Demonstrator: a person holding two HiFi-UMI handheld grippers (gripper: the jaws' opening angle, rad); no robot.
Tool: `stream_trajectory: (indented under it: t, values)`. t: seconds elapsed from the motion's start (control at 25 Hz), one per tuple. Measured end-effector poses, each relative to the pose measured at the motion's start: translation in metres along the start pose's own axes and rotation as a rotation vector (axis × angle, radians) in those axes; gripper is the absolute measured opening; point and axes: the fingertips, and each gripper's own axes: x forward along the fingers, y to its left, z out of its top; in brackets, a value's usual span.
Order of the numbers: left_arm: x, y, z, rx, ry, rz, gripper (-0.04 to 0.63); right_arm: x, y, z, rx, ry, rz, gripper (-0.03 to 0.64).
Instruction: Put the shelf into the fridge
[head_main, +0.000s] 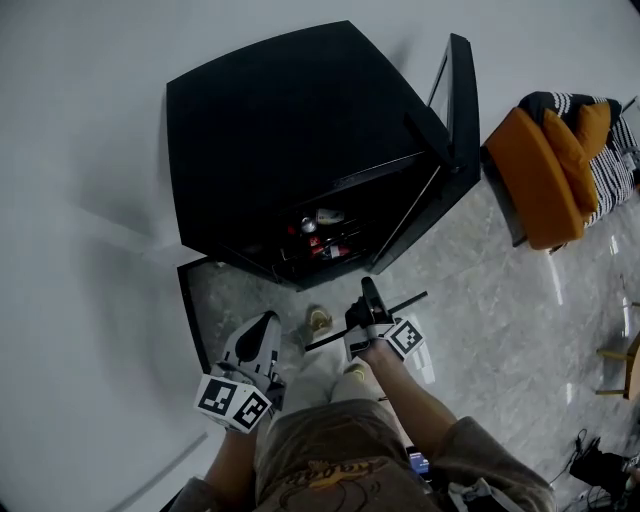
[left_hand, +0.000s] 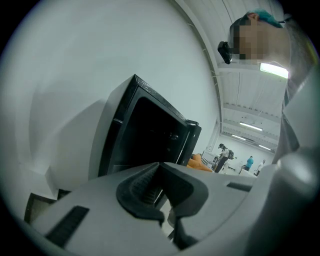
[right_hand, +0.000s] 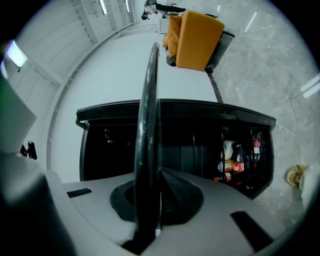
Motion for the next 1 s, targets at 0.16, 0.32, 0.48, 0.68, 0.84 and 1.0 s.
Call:
stream_trajectory:
  t: [0.16,0.32,0.48,0.68,0.84,1.0]
  values:
    - [0.005,0.001,-0.006,0.003,0.006,-0.005,0.003,0.010,-0.008,-0.001,0.008,-0.006,0.009,0.026]
    - [0.004,0.006,-0.014,0.010,0.017,0.003,0.003,0.021,-0.020,-0.001,-0.006,-0.007,0.000,0.026]
    - [-0.002,0.013,-0.019,0.014,0.028,0.020,0.003,0.029,-0.032,-0.004,0.001,-0.013,-0.011,0.026]
    - [0.001,0.019,-0.019,0.002,0.031,0.028,0.003,0.037,-0.041,-0.004,0.005,-0.023,-0.025,0.026]
    - [0.005,0.019,-0.016,0.001,0.024,0.027,0.003,0.042,-0.048,-0.007,0.006,-0.013,-0.037,0.026]
    - [0.010,0.017,-0.016,0.004,0.028,0.021,0.003,0.047,-0.053,-0.010,0.025,-0.006,-0.035,0.026]
